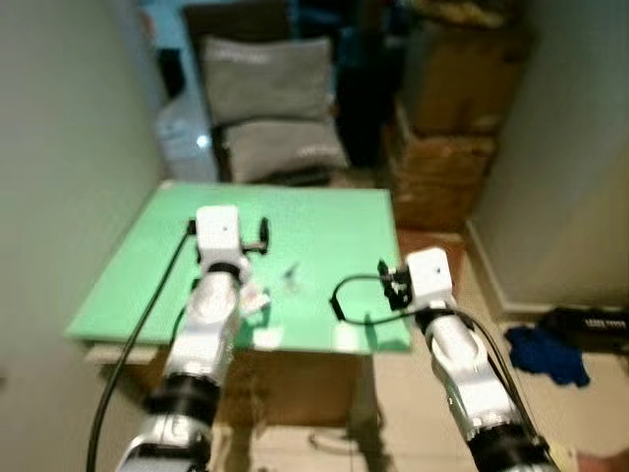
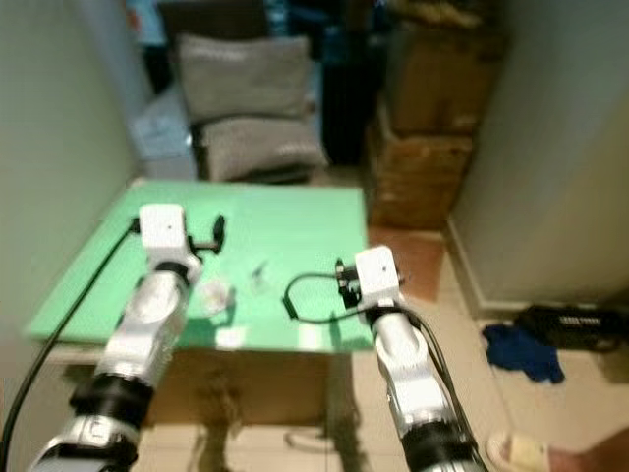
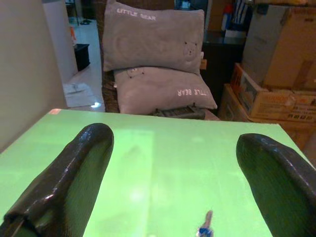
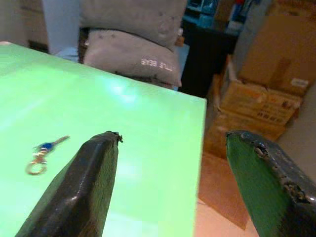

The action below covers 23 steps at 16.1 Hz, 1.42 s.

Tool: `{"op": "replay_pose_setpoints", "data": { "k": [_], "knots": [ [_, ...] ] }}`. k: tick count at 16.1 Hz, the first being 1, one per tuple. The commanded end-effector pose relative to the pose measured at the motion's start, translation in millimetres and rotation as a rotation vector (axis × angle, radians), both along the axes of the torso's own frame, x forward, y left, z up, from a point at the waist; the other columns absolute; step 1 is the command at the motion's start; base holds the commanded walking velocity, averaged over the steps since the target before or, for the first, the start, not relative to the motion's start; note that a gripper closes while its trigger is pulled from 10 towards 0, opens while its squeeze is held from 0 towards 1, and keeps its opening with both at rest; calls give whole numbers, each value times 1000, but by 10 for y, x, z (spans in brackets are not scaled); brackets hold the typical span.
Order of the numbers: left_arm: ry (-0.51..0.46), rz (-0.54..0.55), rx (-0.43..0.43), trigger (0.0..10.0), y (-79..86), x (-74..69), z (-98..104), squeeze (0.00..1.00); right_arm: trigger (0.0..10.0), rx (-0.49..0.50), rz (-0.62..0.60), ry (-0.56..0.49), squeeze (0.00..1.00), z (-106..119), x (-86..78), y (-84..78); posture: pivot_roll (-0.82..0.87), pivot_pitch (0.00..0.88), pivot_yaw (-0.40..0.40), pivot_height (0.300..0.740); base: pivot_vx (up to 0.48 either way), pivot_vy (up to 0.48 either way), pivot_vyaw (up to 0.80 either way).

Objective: Hang keys on a hook

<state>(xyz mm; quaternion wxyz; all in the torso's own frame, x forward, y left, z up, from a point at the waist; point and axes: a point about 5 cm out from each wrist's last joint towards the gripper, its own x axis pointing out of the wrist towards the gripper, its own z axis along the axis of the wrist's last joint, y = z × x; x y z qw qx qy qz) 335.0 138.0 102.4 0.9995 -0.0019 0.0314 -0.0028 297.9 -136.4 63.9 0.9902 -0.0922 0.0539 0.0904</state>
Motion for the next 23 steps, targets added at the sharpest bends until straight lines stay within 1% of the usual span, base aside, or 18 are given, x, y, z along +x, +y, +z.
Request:
{"op": "replay_pose_setpoints", "data": {
  "k": [1,4,5,6,8,11,14,16,18,20,23],
  "knots": [
    [4,11,24,10000,17,12,10,0,10000,6,-2,-9,0,35,15,-3,-48,0,12,740,0,0,0],
    [73,9,31,10000,-3,12,-103,0,10000,7,3,1,0,20,-2,-2,-49,0,14,740,0,0,0],
    [73,4,27,10000,-28,15,-100,0,10000,8,5,4,0,13,-8,2,-49,0,15,740,0,0,0],
    [53,4,28,10000,-26,14,-71,0,10000,2,12,3,0,14,-8,10,-48,0,16,740,0,0,0],
    [43,6,45,10000,-2,12,-55,0,10000,35,8,8,0,17,-3,4,-47,0,16,740,0,0,284],
    [30,10,41,10000,8,-2,-43,0,10000,22,18,11,0,16,0,16,-42,0,17,740,0,0,556],
    [40,4,42,10000,-52,-45,-78,0,10000,14,34,14,0,5,-10,38,-40,0,17,740,0,-454,525],
    [41,3,35,10000,-60,-54,-84,0,10000,19,28,7,0,8,-13,36,-41,0,17,740,0,-444,503],
    [17,-22,52,10000,-106,-48,-45,0,10000,10,11,10,0,-2,-11,20,-42,0,18,740,247,-204,0],
    [9,-38,39,10000,-117,-52,-30,0,10000,4,11,10,0,-2,-19,18,-45,0,21,740,0,0,0],
    [-6,-43,56,10000,-111,-47,-9,0,10000,4,3,14,0,-15,-28,2,-46,0,23,740,0,0,0]
  ]
}}
